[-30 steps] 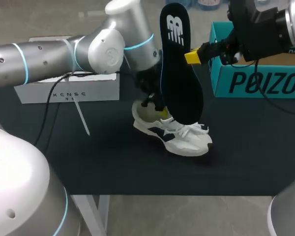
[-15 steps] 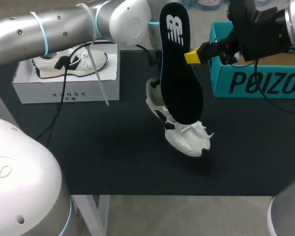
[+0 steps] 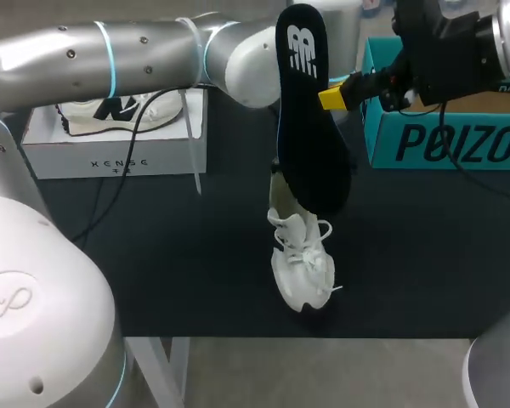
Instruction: Take the shoe out of the shoebox, open the shoe tongue, remove and reinsert the insole, then place the shoe into the shoebox
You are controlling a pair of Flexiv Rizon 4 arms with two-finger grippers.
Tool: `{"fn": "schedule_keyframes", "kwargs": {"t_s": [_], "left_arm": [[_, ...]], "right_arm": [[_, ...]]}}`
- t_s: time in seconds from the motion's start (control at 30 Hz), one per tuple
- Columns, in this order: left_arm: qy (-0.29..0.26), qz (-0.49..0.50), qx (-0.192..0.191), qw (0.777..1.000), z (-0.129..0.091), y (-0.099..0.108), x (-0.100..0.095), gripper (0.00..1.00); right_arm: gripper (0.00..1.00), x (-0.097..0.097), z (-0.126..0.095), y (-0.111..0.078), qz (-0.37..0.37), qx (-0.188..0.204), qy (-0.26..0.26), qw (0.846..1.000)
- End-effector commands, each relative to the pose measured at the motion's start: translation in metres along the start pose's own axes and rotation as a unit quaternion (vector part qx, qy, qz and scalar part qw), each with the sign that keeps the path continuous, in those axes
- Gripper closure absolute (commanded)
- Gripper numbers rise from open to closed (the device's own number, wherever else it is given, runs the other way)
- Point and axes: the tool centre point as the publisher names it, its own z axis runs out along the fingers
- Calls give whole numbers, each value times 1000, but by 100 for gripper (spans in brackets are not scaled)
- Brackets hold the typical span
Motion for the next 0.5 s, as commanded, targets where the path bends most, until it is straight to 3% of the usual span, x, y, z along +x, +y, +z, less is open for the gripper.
{"fn": "schedule_keyframes", "kwargs": {"t_s": [0.03,0.2,0.5], "left_arm": [[14,46,21,999,17,4,-9,100],[3,40,34,999,31,8,-17,100],[-4,19,40,999,35,18,-27,100]], "right_arm": [[100,-1,2,1,0,1,0,1000],[100,-1,2,1,0,1,0,1000],[100,-1,2,1,0,1,0,1000]]}}
